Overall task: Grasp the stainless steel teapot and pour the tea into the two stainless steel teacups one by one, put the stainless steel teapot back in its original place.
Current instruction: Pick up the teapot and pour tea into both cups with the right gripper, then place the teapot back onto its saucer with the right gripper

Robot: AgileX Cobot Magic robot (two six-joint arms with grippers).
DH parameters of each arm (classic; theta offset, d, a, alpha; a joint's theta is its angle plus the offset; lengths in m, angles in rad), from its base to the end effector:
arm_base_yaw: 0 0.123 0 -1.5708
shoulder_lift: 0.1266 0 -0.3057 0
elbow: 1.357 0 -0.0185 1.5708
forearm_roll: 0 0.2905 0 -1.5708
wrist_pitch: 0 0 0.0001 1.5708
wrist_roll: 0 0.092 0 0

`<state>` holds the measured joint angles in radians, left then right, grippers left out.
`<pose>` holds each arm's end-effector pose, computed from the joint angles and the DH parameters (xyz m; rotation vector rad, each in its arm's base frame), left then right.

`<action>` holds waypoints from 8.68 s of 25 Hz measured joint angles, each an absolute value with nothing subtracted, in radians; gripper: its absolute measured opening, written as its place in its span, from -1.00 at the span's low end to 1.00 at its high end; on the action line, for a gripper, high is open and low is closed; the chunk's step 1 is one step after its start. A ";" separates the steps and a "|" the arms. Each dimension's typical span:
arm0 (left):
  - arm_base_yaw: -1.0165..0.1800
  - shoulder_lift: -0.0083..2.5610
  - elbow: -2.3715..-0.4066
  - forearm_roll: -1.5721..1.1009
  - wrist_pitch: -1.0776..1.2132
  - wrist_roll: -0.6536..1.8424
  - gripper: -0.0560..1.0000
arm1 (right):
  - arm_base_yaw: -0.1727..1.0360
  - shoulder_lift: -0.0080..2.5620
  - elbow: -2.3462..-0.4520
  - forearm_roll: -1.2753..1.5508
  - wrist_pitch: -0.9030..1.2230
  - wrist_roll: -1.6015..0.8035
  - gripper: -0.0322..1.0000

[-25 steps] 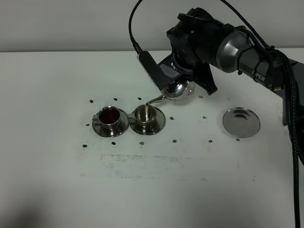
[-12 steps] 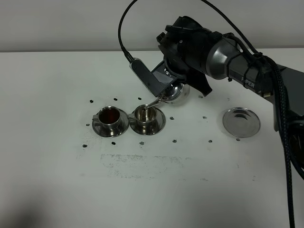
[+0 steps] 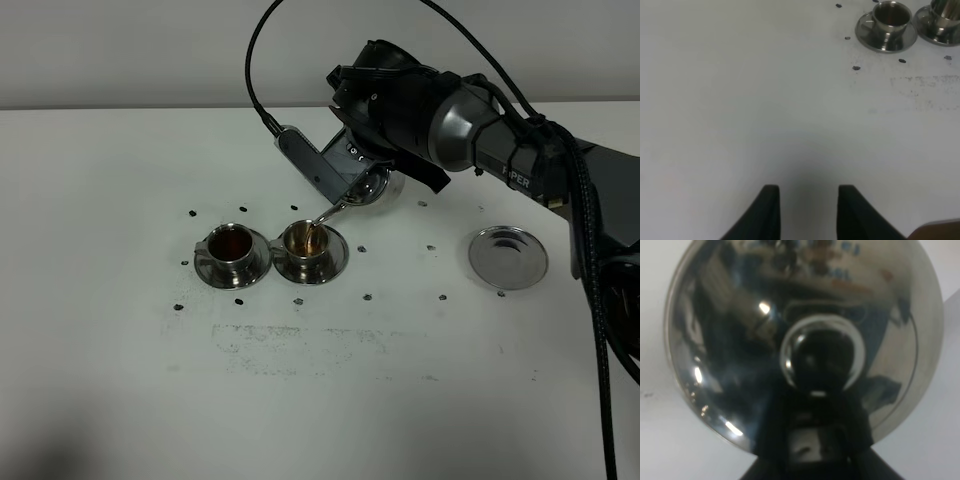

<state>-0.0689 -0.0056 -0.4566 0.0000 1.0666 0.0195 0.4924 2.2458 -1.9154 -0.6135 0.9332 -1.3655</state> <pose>0.0145 -0.0010 0.2818 0.0923 2.0861 -0.0300 0.5000 0.2199 0.2118 -2.5093 1.3872 -0.9921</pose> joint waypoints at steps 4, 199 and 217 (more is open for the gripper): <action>-0.069 -0.006 -0.457 0.000 1.067 0.019 -0.35 | 0.495 2.246 -1.915 -0.629 0.926 -1.365 -0.53; -0.069 -0.006 -0.457 0.000 1.067 0.019 -0.35 | 0.087 1.786 -1.098 -0.094 0.658 -0.111 -0.53; -0.069 -0.006 -0.457 0.000 1.067 0.019 -0.35 | 0.086 1.842 -1.097 -0.095 0.623 -0.105 -0.53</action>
<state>-0.0689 -0.0056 -0.4566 0.0000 1.0666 0.0195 0.0857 1.8421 -1.0971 -0.0947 0.6226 -0.1047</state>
